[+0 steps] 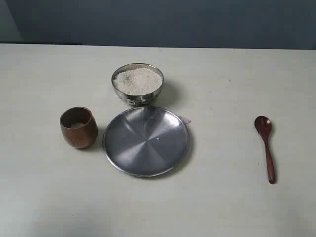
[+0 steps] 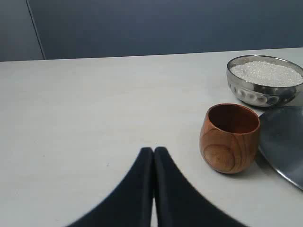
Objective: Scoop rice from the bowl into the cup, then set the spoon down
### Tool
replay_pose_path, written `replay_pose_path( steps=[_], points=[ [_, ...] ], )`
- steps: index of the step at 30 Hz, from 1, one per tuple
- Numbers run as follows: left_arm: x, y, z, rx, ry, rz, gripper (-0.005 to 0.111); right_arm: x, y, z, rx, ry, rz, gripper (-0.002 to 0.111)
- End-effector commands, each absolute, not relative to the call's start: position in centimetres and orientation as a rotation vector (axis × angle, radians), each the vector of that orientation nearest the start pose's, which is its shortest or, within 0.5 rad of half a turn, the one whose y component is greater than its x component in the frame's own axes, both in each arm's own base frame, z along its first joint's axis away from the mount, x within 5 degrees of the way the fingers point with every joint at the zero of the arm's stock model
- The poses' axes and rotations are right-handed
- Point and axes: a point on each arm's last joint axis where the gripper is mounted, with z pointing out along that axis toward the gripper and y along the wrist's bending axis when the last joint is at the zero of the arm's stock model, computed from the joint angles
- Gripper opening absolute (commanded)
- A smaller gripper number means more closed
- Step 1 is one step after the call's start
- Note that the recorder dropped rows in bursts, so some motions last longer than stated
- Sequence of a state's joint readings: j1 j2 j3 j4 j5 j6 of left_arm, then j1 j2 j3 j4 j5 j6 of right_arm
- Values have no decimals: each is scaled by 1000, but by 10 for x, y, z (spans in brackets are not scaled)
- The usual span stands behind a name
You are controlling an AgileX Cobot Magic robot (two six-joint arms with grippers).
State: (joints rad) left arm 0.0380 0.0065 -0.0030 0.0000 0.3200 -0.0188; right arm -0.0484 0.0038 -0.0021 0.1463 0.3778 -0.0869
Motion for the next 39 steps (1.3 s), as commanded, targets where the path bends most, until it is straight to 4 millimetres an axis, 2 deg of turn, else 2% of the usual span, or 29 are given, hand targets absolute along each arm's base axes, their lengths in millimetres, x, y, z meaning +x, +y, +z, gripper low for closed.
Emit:
replay_pose_path(
  steps=[1, 27, 36, 39],
  points=[
    [54, 2, 185, -53, 1793, 15, 0, 53, 2, 181, 51, 1845, 50, 0],
    [54, 2, 185, -53, 1793, 15, 0, 53, 2, 181, 51, 1845, 50, 0],
    [54, 2, 185, -53, 1793, 15, 0, 55, 1, 190, 60, 1738, 39, 0],
    [54, 2, 185, -53, 1793, 15, 0, 56, 1, 198, 127, 1645, 107, 0]
  ],
)
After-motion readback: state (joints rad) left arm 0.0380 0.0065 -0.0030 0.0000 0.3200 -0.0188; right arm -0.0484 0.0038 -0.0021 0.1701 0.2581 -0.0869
